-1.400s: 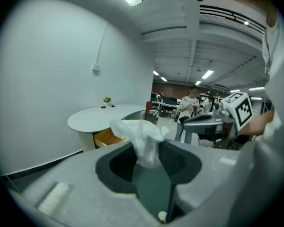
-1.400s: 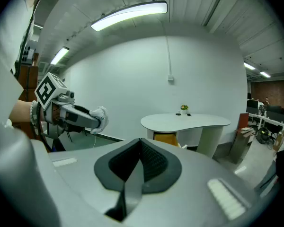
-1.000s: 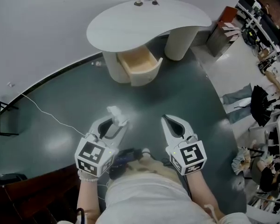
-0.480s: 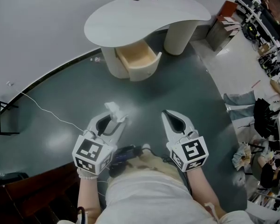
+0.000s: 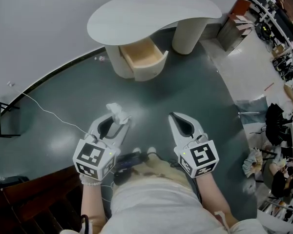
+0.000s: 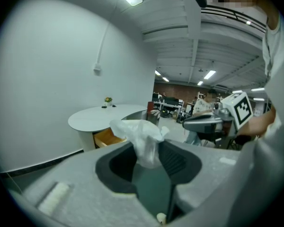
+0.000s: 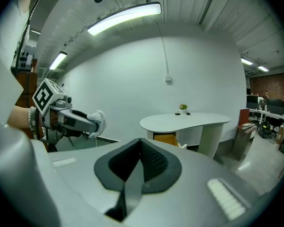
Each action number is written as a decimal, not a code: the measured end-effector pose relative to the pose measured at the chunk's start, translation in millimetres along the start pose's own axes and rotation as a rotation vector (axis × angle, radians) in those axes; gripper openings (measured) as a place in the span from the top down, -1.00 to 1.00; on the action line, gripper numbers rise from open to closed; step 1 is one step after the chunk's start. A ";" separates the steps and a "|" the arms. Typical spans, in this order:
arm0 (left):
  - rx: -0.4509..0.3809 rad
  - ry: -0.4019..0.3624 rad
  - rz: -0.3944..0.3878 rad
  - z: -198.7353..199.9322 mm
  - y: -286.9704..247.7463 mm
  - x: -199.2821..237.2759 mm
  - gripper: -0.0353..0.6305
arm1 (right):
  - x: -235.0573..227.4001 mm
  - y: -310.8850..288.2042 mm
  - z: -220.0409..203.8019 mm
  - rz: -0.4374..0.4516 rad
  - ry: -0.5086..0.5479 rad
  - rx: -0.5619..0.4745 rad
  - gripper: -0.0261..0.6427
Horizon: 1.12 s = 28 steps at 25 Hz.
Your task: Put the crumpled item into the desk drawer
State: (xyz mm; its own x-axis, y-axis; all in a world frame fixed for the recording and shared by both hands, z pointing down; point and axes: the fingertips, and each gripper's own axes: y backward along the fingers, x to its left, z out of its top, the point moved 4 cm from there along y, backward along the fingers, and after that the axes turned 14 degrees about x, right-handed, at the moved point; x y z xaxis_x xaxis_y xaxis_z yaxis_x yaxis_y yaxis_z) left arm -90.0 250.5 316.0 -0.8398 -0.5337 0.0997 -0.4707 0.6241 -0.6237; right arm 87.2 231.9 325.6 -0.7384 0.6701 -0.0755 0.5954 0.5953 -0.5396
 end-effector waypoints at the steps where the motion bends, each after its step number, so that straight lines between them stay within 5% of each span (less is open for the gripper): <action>1: -0.001 0.002 0.004 0.9 -1.1 -2.2 0.47 | -2.5 1.4 -1.1 0.003 0.002 0.001 0.91; 28: -0.074 -0.011 0.059 12.8 -11.7 -18.8 0.47 | -28.3 12.5 -10.2 0.007 0.040 -0.021 0.91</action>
State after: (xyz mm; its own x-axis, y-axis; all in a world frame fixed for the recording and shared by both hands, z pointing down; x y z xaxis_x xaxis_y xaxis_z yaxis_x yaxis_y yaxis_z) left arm -65.2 245.9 311.5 -0.8637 -0.5009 0.0557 -0.4395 0.6946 -0.5695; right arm 118.8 224.9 329.6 -0.7212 0.6913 -0.0454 0.6072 0.5992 -0.5217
